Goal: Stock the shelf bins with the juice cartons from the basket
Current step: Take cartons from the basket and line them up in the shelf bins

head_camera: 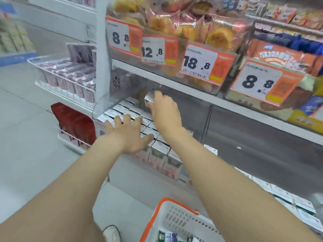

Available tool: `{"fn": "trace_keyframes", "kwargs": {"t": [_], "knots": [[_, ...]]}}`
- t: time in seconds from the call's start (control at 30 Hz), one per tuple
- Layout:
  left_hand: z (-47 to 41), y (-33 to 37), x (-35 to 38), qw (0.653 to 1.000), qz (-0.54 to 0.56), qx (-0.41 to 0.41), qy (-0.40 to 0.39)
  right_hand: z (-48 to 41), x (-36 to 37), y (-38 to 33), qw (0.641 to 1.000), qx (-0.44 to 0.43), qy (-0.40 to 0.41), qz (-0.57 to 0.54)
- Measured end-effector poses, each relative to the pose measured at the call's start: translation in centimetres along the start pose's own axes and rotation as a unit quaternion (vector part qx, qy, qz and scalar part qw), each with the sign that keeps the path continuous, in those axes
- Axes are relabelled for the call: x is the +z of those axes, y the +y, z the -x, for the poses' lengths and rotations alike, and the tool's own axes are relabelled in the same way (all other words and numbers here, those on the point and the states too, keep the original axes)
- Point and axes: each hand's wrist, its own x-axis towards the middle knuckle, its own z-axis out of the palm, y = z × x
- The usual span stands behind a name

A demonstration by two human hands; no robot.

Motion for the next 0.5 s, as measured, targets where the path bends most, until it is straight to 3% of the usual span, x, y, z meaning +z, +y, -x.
{"fn": "trace_keyframes", "kwargs": {"t": [0.27, 0.43, 0.5], "knots": [[0.3, 0.8, -0.2, 0.999, -0.027, 0.004, -0.022, -5.6, 4.9, -0.3, 0.974, 0.101, -0.148, -0.137], [0.5, 0.7, -0.4, 0.999, -0.036, 0.009, -0.027, -5.2, 4.8, 0.8, 0.957, 0.072, -0.255, -0.116], [0.9, 0.9, -0.8, 0.999, -0.035, 0.015, -0.013, -4.3, 3.7, 1.1, 0.958, 0.061, -0.259, -0.104]]}}
